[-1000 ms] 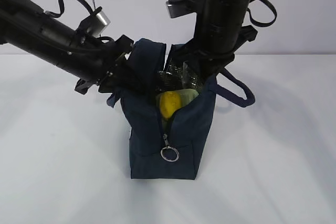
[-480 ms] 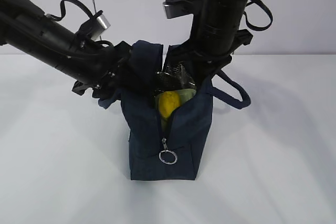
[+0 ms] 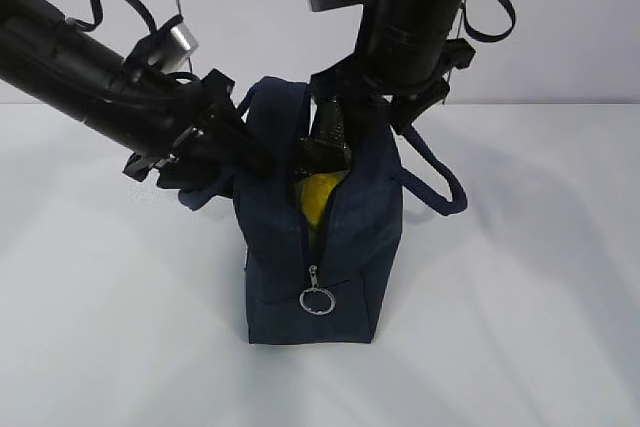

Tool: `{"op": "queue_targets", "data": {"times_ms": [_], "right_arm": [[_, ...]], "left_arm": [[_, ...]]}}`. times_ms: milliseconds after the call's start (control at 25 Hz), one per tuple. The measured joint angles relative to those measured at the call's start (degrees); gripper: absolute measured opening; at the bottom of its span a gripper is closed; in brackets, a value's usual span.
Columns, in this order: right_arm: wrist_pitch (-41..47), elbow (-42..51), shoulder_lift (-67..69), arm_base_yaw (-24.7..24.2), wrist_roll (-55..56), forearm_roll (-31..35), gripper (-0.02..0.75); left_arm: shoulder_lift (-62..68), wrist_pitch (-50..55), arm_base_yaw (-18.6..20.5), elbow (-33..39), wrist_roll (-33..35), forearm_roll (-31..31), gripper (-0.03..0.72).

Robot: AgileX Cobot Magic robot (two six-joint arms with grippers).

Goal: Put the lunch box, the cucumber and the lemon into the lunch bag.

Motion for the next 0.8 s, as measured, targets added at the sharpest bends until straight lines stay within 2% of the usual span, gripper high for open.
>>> {"op": "queue_targets", "data": {"times_ms": [120,440,800], "right_arm": [[0.0,-2.3,0.0,0.0,-0.2,0.9,0.417],[0.4,-4.9,-1.1,0.0,-0.3,2.4,0.409],[0.8,-4.9,-8.8,0.0,-3.0,2.4,0.408]], "left_arm": [[-0.9,1.7,0.9,0.0,0.0,0.0,0.408],[-5.1,8.1,1.8,0.0,0.0,0.8,0.418],[-6.4,9.6,1.8,0.0,-2.3,12.0,0.419]]}}
